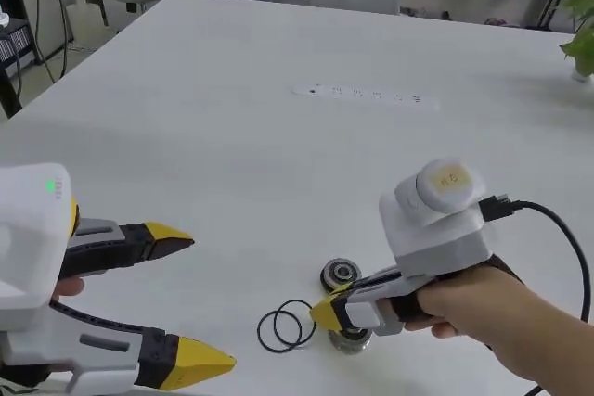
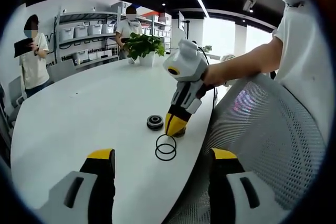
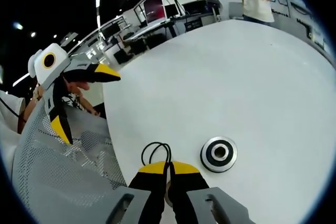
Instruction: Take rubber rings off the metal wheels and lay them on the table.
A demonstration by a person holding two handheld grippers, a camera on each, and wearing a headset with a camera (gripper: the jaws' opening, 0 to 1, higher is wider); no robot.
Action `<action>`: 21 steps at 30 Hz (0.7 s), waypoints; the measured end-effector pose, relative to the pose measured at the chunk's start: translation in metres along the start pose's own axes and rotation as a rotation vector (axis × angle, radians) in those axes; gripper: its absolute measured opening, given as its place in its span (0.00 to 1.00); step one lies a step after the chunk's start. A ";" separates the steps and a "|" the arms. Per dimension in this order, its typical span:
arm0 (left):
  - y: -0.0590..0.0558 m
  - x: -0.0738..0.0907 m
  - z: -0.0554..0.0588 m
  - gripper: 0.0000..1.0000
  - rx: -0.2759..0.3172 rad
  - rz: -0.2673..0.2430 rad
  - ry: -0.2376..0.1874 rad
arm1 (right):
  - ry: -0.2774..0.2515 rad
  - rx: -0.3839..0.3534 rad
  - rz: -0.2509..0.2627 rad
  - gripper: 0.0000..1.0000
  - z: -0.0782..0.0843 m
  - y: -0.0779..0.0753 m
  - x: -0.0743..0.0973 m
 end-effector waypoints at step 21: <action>-0.001 0.000 0.002 0.70 -0.001 0.002 0.016 | -0.023 0.019 0.024 0.00 -0.004 -0.004 0.000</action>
Point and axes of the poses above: the centre of the closed fingertips' face, and the gripper's own axes: x roughly backward along the fingers, y roughly to its left, z roughly out of its underside, the point moved 6 cm from there along x, roughly backward along the fingers, and after that the axes turned 11 degrees about z, right-handed, at the moved point
